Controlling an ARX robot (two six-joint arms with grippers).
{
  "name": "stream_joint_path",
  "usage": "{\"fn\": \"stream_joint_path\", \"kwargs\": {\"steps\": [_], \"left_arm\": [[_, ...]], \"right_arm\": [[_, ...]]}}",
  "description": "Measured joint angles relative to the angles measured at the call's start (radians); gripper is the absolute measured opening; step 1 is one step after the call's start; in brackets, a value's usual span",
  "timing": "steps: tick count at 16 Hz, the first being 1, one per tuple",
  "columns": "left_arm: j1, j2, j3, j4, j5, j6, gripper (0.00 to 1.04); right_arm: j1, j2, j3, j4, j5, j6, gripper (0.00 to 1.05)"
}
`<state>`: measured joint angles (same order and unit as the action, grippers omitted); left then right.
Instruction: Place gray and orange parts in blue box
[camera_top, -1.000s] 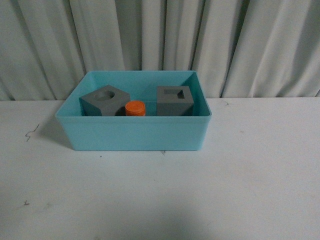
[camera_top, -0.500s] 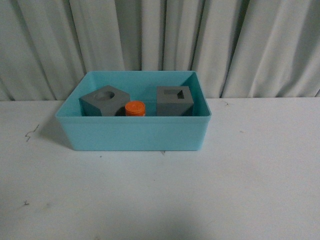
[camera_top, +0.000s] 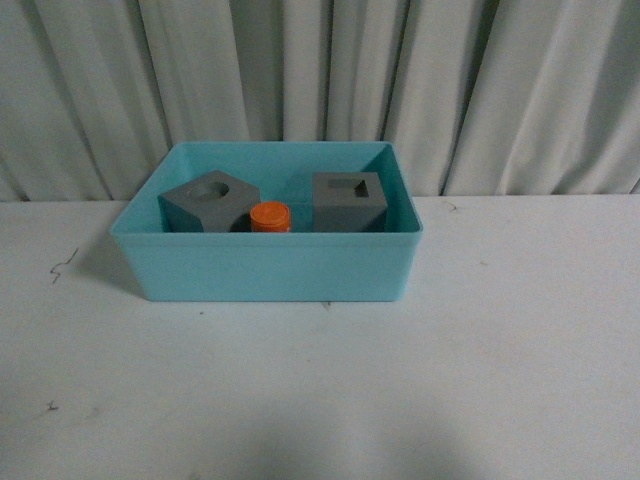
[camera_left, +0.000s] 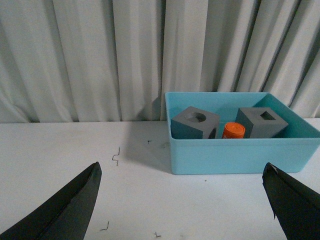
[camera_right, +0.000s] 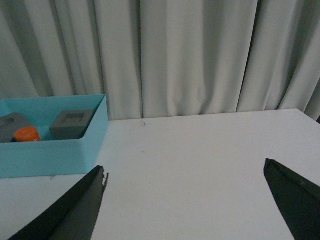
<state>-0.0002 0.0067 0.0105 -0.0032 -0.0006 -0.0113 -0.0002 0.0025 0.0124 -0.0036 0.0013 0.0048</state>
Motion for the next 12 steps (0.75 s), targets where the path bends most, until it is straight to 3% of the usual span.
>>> {"fn": "stream_joint_path", "kwargs": {"steps": [12], "left_arm": [[0.000,0.000,0.000,0.000,0.000,0.000,0.98]], "right_arm": [[0.000,0.000,0.000,0.000,0.000,0.000,0.98]]}}
